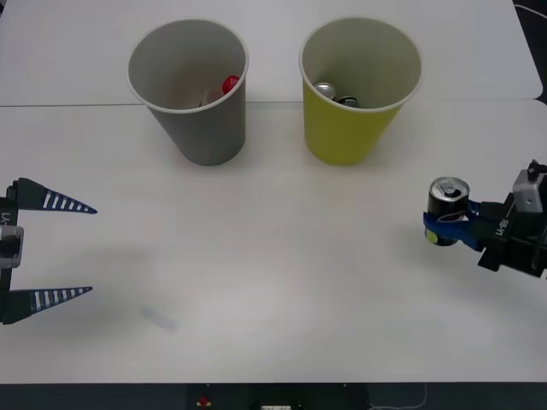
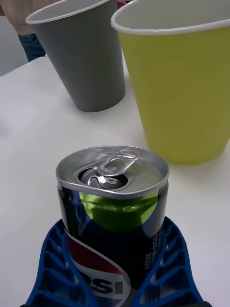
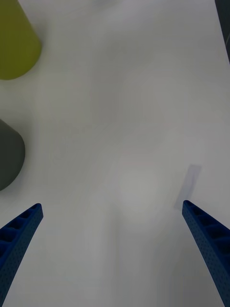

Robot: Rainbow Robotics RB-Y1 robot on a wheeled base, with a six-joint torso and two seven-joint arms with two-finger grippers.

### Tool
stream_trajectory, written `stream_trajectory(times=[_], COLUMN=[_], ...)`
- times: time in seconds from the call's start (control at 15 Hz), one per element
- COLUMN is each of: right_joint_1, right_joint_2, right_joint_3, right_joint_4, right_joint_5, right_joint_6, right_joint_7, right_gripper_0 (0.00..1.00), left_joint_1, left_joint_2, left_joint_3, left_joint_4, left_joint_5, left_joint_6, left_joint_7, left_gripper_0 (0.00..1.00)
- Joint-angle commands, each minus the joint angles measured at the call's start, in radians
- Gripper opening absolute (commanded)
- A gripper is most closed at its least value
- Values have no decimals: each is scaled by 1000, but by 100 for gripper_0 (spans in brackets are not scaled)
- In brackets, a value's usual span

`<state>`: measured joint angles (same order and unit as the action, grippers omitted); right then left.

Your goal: Put the can into the green bin and the plastic bottle into the gray bin

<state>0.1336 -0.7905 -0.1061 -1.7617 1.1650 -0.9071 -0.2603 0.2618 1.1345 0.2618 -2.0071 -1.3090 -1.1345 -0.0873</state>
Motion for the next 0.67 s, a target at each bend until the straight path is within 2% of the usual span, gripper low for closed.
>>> stream_trajectory(times=[0.07, 0.27, 0.47, 0.67], right_joint_1=[32, 38, 12, -78], right_joint_2=[0, -1, -1, -21], right_joint_3=[-66, -119, -187, -219], right_joint_4=[-162, -321, -466, -530], right_joint_5=[137, 291, 436, 501], right_joint_6=[-1, -16, -104, -213], right_joint_7=[-241, -516, -815, -1036], right_gripper_0=[0, 0, 0, 0], left_joint_1=[0, 0, 0, 0], left_joint_2=[0, 0, 0, 0], left_joint_3=[0, 0, 0, 0], left_joint_4=[0, 0, 0, 0], left_joint_5=[0, 0, 0, 0], left_joint_6=[0, 0, 0, 0], left_joint_7=[0, 0, 0, 0], left_gripper_0=[100, 100, 100, 100])
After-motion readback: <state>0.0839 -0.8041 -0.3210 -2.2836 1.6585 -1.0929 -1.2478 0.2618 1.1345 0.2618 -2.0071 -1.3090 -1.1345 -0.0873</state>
